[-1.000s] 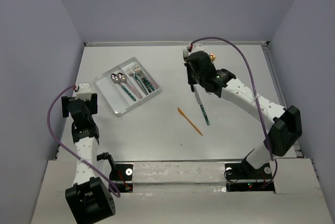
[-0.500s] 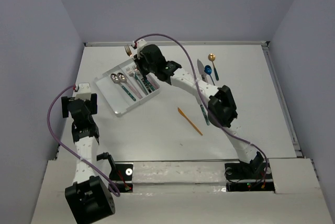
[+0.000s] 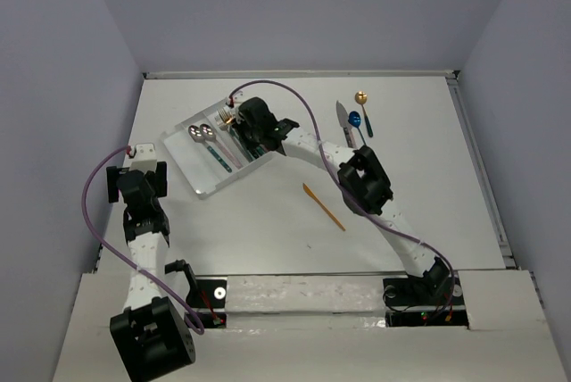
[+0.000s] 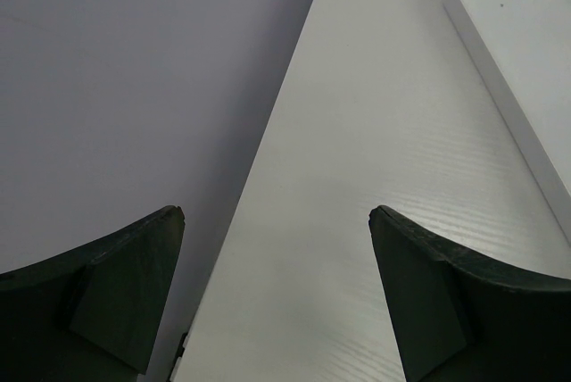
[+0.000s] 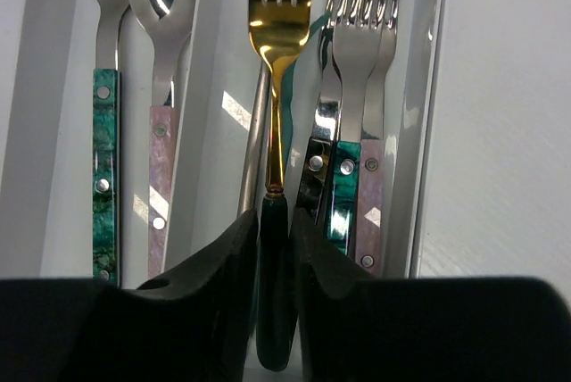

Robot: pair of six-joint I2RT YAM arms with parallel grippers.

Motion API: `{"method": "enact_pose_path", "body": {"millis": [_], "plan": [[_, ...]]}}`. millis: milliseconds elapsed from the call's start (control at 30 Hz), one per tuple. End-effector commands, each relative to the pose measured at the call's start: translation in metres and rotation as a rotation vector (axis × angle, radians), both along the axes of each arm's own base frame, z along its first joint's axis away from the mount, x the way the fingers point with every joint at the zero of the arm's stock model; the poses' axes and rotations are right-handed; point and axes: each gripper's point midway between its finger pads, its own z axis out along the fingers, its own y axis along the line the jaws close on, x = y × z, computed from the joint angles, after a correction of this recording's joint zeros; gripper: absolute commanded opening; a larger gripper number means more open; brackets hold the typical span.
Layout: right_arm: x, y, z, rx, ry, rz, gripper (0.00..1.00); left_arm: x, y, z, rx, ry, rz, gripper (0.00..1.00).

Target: Sort the eating utensils into containers

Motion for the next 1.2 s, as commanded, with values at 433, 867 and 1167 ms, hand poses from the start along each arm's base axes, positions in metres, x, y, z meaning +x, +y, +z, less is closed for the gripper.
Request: {"method": "enact_pose_path", "body": {"millis": [433,867,1167], "plan": [[-0.026,-0.048,0.124,0.076,-0.12,-0.076,0.55,0.004,0.003,0.008,0.019,-0.038,0.006,0.99],[-0.029,-0.346,0.064,0.02,0.241,-0.734,0.74,0.004,0.002,0.01,0.02,-0.043,-0.002,0.99],[-0.025,-0.432,-0.001,-0.149,0.323,-0.951,0.67,0.004,0.001,0.009,0.021,-0.042,-0.007,0.99]]}}
